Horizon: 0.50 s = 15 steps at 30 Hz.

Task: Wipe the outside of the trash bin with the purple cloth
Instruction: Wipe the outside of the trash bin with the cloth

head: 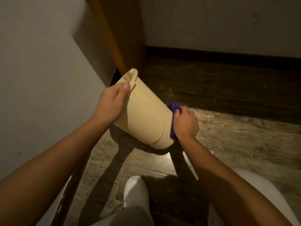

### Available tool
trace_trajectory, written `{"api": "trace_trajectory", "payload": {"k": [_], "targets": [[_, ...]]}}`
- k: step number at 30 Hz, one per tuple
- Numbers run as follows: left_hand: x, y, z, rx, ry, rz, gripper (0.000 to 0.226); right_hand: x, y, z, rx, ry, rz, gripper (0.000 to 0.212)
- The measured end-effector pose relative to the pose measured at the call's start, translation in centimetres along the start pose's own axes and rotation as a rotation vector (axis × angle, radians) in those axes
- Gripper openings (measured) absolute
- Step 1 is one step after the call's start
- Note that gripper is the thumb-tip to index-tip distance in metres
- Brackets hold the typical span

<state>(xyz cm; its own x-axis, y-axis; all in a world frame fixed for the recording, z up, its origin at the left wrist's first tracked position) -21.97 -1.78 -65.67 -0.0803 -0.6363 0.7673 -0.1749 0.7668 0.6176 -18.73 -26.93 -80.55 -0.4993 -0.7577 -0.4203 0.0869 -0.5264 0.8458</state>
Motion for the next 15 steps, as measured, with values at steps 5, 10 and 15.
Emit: {"api": "trace_trajectory", "payload": {"k": [5, 10, 15], "targets": [[-0.3, 0.2, 1.2, -0.033, -0.043, 0.020, 0.038, 3.4, -2.3, -1.5, -0.092, -0.111, 0.077, 0.039], [-1.1, 1.0, 2.2, -0.035, -0.086, -0.125, 0.040, 6.5, -2.3, -1.8, -0.064, -0.261, 0.056, 0.038], [-1.5, 1.8, 1.7, -0.007, -0.136, -0.184, 0.041, -1.3, 3.8, -0.7, 0.002, 0.019, -0.336, 0.035]]}}
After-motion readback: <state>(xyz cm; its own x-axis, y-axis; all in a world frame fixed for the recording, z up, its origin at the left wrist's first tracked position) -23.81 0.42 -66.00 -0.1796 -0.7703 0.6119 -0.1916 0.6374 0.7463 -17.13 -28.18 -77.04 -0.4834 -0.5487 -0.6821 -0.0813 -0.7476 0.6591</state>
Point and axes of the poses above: each hand's wrist, its own z-axis away from the middle knuckle, its own y-axis out of the back of the hand, x = y × z, the point moved 7 cm from there along -z, towards the middle knuckle, and after that the axes turned 14 degrees about -y, right-handed, at the moved point
